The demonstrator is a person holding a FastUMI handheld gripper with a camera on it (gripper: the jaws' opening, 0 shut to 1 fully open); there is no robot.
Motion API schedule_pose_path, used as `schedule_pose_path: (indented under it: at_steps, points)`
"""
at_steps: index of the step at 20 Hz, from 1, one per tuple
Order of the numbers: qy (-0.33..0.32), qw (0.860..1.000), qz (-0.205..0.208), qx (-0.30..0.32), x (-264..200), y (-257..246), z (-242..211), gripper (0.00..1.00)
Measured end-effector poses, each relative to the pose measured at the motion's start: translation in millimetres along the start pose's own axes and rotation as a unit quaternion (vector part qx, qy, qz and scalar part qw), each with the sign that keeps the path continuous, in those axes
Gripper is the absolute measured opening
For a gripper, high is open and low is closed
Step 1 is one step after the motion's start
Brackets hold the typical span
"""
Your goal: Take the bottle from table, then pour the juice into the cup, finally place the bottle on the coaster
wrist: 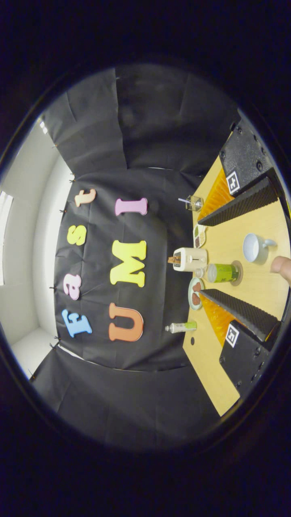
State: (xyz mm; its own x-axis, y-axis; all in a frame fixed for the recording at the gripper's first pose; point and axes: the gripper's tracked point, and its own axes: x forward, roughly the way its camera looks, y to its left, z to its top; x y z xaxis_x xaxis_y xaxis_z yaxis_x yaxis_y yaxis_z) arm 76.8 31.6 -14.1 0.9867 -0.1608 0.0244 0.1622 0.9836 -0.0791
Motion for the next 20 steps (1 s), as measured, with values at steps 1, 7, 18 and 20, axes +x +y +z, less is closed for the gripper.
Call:
schedule_pose_path:
  at_steps: [1,7,18,20]
  points:
    - [-0.003,1.000,-0.004,-0.001,-5.1,-5.0,-1.1,1.00]
    - [0.019,1.000,0.016,0.017,-24.0,-12.2,-29.9,1.00]
    - [-0.009,1.000,0.022,0.019,-80.7,-21.4,-14.6,1.00]
    - [-0.012,1.000,0.022,0.003,-84.8,-18.9,-14.5,1.00]
